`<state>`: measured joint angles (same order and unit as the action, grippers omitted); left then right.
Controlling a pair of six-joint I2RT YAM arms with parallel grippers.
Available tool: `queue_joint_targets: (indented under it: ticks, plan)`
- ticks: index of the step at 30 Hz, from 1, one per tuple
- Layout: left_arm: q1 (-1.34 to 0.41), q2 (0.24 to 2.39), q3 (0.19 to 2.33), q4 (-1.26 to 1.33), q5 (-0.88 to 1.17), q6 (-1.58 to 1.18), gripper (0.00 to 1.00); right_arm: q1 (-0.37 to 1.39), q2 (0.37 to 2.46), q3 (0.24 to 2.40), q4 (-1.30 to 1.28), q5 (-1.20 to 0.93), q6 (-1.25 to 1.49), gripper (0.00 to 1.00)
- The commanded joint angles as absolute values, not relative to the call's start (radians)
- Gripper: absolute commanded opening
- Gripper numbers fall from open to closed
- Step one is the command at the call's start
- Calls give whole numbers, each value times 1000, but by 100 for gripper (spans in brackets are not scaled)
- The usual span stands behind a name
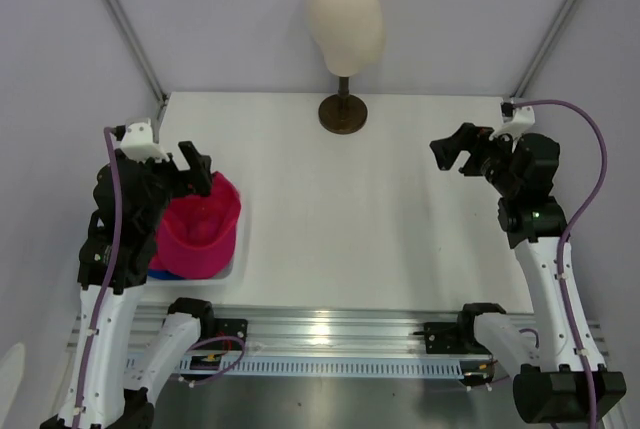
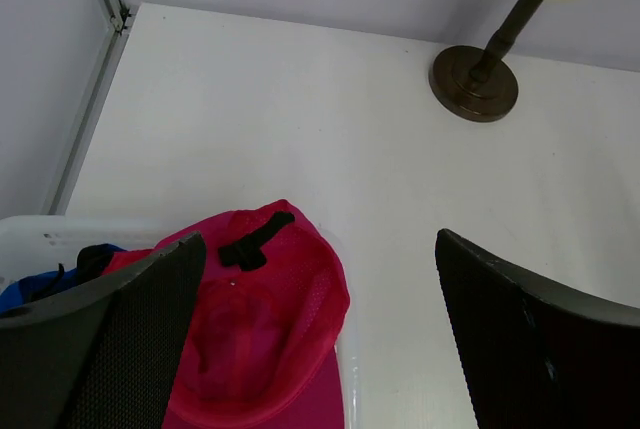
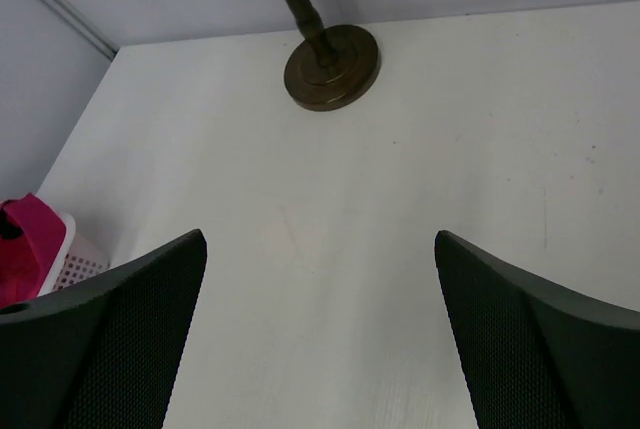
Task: Stack the hats
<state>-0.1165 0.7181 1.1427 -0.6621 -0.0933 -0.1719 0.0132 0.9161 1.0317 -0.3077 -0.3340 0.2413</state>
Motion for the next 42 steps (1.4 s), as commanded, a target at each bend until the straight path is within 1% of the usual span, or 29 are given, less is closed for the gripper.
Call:
queue_joint_targets:
  ticks: [1, 4, 7, 9, 14, 15, 16, 17, 18, 20, 21, 23, 24, 26, 27, 28, 29, 30, 32, 33, 34, 36, 38, 39, 41, 42]
  plan:
    - [-109, 706, 1149, -649, -86, -169, 100, 58, 927, 980, -212, -356, 233, 99]
    - [-109, 693, 1124, -623, -63, -205, 99, 86, 936, 948, -138, -345, 259, 100]
    - [-109, 683, 1079, -569, 66, -256, 99, 98, 969, 924, -78, -325, 307, 100]
    - [-109, 686, 1039, -522, 188, -306, 99, 97, 1005, 891, -19, -318, 325, 99]
    - [-130, 768, 910, -263, 371, -676, 99, 78, 1109, 825, 124, -334, 498, 100]
    - [-144, 799, 822, -142, 385, -733, 99, 77, 1139, 792, 193, -337, 527, 100]
    - [-167, 813, 790, -77, 377, -840, 98, 72, 1153, 782, 215, -339, 546, 99]
    - [-179, 830, 734, -21, 364, -891, 96, 74, 1169, 779, 242, -337, 561, 100]
    - [-189, 874, 694, 88, 327, -937, 91, 72, 1195, 781, 248, -313, 564, 100]
    - [-212, 932, 677, 165, 304, -1023, 83, 74, 1226, 791, 264, -278, 572, 99]
    - [-218, 1001, 695, 217, 290, -1034, 74, 72, 1244, 798, 270, -259, 574, 100]
    - [-242, 1081, 747, 242, 282, -1029, 63, 69, 1313, 833, 296, -259, 577, 99]
    - [-248, 1122, 800, 245, 282, -1023, 50, 64, 1337, 847, 313, -277, 583, 98]
    - [-262, 1257, 877, 244, 285, -1009, 36, 63, 1417, 887, 371, -307, 597, 96]
    - [-268, 1349, 926, 245, 293, -1009, 29, 61, 1448, 902, 386, -334, 629, 90]
    - [-270, 1350, 951, 252, 293, -1011, 25, 61, 1480, 923, 402, -350, 644, 86]
    - [-271, 1438, 994, 256, 301, -1014, 23, 61, 1544, 960, 446, -368, 656, 79]
    - [-272, 1481, 1033, 262, 301, -1019, 16, 61, 1578, 978, 469, -400, 670, 57]
    - [-272, 1599, 1112, 281, 298, -1023, 13, 72, 1674, 1043, 508, -410, 675, 40]
    - [-272, 1635, 1162, 293, 293, -1025, 4, 74, 1707, 1069, 511, -402, 675, 19]
    - [-272, 1672, 1189, 290, 290, -1031, 1, 78, 1742, 1098, 511, -402, 678, 12]
    - [-272, 1782, 1271, 304, 290, -1035, 1, 84, 1854, 1188, 535, -403, 684, 0]
    - [-273, 1856, 1372, 325, 299, -1058, 1, 90, 1937, 1253, 575, -405, 736, 0]
    - [-275, 1924, 1394, 345, 298, -1075, 1, 92, 2022, 1325, 587, -405, 759, 0]
    - [-278, 1988, 1480, 357, 287, -1115, 1, 98, 2107, 1402, 604, -399, 822, 0]
    - [-278, 2052, 1503, 350, 281, -1129, 2, 103, 2187, 1486, 601, -394, 831, 1]
